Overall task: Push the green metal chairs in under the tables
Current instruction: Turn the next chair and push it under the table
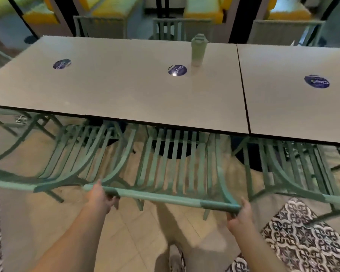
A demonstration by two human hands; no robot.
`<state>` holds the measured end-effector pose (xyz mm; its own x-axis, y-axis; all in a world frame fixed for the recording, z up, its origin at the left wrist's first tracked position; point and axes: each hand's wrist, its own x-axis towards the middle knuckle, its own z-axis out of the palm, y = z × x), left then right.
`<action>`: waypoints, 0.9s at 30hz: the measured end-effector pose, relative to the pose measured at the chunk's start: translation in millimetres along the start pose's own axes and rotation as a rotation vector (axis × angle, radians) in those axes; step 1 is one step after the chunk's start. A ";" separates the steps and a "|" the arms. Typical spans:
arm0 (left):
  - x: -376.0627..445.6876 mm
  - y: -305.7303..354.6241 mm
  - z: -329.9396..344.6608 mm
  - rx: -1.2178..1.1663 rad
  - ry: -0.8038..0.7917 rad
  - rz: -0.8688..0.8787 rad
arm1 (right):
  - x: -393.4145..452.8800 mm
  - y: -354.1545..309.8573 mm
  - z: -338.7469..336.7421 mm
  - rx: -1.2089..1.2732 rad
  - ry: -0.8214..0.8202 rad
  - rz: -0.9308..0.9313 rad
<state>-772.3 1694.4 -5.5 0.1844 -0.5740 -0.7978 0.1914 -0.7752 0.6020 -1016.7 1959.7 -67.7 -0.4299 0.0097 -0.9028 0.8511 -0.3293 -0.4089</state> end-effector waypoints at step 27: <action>95.2 95.9 18.2 0.222 0.026 0.003 | -16.7 57.7 101.2 0.074 0.249 -0.131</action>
<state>-754.0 1560.6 -24.4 0.2095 -0.5716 -0.7933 -0.0252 -0.8142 0.5800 -990.9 1845.0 -62.7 -0.4397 0.2853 -0.8516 0.7649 -0.3781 -0.5216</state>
